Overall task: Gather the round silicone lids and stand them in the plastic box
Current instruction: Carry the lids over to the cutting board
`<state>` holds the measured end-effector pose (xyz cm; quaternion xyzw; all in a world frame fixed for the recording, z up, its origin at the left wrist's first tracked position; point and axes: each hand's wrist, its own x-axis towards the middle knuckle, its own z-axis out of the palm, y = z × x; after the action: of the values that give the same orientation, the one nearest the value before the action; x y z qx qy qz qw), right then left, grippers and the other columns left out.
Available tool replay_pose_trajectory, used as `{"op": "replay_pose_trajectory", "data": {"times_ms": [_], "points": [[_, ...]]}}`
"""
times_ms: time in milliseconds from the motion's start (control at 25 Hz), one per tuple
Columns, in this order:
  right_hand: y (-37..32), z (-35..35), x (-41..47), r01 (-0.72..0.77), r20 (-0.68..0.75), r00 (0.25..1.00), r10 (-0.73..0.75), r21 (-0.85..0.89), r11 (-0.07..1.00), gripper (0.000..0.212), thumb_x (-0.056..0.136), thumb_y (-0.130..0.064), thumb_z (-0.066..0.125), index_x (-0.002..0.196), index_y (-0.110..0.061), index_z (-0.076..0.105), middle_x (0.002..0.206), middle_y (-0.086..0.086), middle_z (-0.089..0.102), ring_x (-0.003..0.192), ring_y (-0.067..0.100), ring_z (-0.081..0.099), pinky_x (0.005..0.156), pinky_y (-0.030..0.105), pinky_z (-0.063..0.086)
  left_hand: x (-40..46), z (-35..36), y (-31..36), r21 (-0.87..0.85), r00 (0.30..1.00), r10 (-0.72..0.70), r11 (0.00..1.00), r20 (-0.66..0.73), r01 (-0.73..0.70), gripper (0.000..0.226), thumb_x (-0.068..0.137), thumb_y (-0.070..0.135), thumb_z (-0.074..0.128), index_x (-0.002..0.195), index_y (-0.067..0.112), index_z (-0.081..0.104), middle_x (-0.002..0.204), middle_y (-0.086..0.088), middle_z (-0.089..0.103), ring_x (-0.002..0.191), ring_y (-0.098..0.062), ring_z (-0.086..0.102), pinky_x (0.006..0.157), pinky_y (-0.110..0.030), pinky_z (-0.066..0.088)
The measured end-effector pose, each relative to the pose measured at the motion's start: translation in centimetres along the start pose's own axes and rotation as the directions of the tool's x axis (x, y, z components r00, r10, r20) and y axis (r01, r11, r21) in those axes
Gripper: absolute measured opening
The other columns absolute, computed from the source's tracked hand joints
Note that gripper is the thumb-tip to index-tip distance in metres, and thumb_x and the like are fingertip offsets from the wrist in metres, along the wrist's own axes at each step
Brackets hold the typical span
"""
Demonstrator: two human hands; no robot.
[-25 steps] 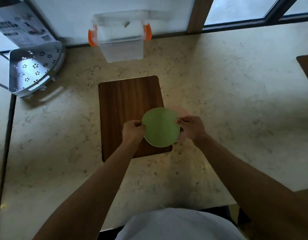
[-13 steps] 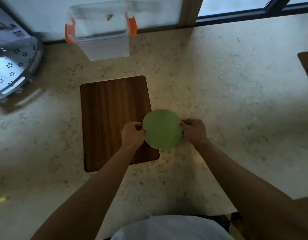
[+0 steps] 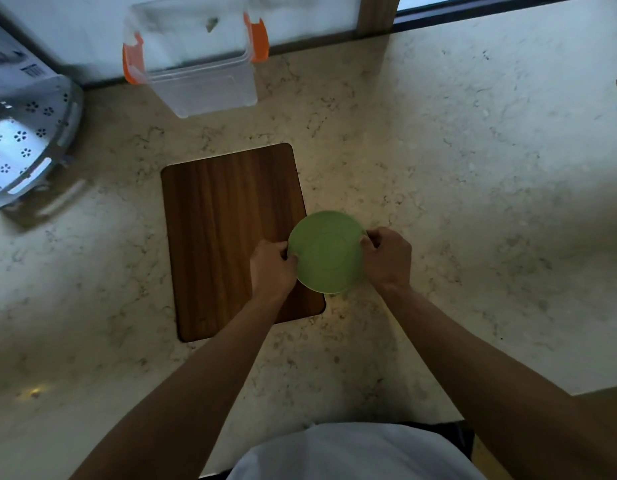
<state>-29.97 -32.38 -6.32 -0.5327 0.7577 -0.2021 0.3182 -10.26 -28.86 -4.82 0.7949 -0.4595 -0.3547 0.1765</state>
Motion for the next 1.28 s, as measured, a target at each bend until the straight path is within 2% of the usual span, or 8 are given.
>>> {"op": "replay_pose_trajectory", "data": {"times_ms": [160,600,800,1000,1080,1160,1200,1280], "points": [[-0.1,0.2,-0.1,0.013,-0.048,0.999,-0.014,-0.029,0.999,0.019,0.092,-0.021,0.059,0.101,-0.010,0.072,0.095,0.011,0.068,0.087,0.024,0.061,0.078,0.028,0.042,-0.1,0.4,0.0,0.029,1.000,-0.002,1.000,-0.013,0.002,0.027,0.092,0.020,0.063,0.115,0.012,0.073,0.108,-0.011,0.061,0.095,-0.020,0.057,0.076,-0.023,0.035],[-0.7,0.8,-0.6,-0.040,-0.046,0.998,0.034,-0.138,0.990,0.030,0.092,-0.030,0.055,0.106,-0.006,0.068,0.102,0.018,0.060,0.095,0.031,0.055,0.086,0.037,0.047,-0.4,0.7,1.6,0.050,0.996,-0.088,0.995,-0.031,0.090,0.023,0.086,0.017,0.060,0.103,0.008,0.074,0.106,-0.012,0.070,0.095,-0.029,0.065,0.083,-0.044,0.055],[-1.1,0.2,-0.2,-0.073,0.018,0.997,0.076,-0.129,0.989,0.031,0.088,-0.027,0.051,0.102,-0.004,0.067,0.103,0.016,0.059,0.098,0.030,0.052,0.086,0.037,0.044,-0.4,0.8,2.4,-0.064,0.989,-0.135,0.989,-0.059,0.131,0.016,0.078,0.004,0.058,0.075,-0.001,0.072,0.081,-0.021,0.072,0.077,-0.036,0.068,0.063,-0.047,0.056],[-1.5,-0.6,0.4,-0.163,0.109,0.982,0.157,0.043,0.986,0.020,0.084,-0.027,0.056,0.094,-0.011,0.063,0.087,0.001,0.065,0.076,0.014,0.061,0.057,0.025,0.043,-0.1,0.1,3.2,-0.155,0.960,-0.271,0.954,-0.066,0.258,0.034,0.074,0.004,0.065,0.052,0.023,0.046,0.058,0.003,0.051,0.053,-0.012,0.050,0.068,-0.045,0.057],[-1.4,-1.0,0.5,-0.189,0.164,0.972,0.169,0.116,0.975,0.018,0.085,-0.026,0.057,0.097,-0.017,0.067,0.084,-0.005,0.066,0.073,0.010,0.062,0.058,0.023,0.043,0.4,0.3,3.3,-0.169,0.953,-0.302,0.941,-0.028,0.293,0.019,0.075,0.009,0.067,0.063,0.019,0.057,0.068,0.001,0.058,0.062,-0.016,0.057,0.073,-0.043,0.058],[-1.1,-1.6,0.8,-0.201,0.195,0.966,0.167,0.168,0.965,0.020,0.084,-0.024,0.058,0.074,-0.034,0.072,0.059,-0.016,0.057,0.055,0.000,0.054,0.055,0.023,0.040,0.6,0.5,3.2,-0.186,0.946,-0.323,0.928,0.026,0.322,0.013,0.076,0.014,0.068,0.088,0.010,0.067,0.089,-0.006,0.067,0.083,-0.025,0.065,0.077,-0.043,0.059],[-0.9,-1.8,0.9,-0.206,0.202,0.965,0.170,0.171,0.964,0.033,0.083,-0.023,0.057,0.052,-0.034,0.062,0.045,-0.018,0.047,0.043,-0.001,0.043,0.051,0.024,0.035,0.7,0.5,3.2,-0.201,0.944,-0.328,0.923,0.043,0.329,0.014,0.076,0.015,0.068,0.089,0.010,0.067,0.090,-0.006,0.067,0.086,-0.027,0.066,0.078,-0.043,0.059],[-0.9,-2.0,0.9,-0.237,0.230,0.955,0.190,0.198,0.951,0.040,0.080,-0.021,0.058,0.041,-0.026,0.051,0.039,-0.011,0.041,0.040,0.007,0.036,0.050,0.026,0.033,0.8,0.4,3.2,-0.281,0.936,-0.345,0.894,0.063,0.349,0.006,0.079,0.017,0.064,0.073,0.015,0.062,0.081,-0.004,0.066,0.083,-0.031,0.067,0.077,-0.043,0.060]]}}
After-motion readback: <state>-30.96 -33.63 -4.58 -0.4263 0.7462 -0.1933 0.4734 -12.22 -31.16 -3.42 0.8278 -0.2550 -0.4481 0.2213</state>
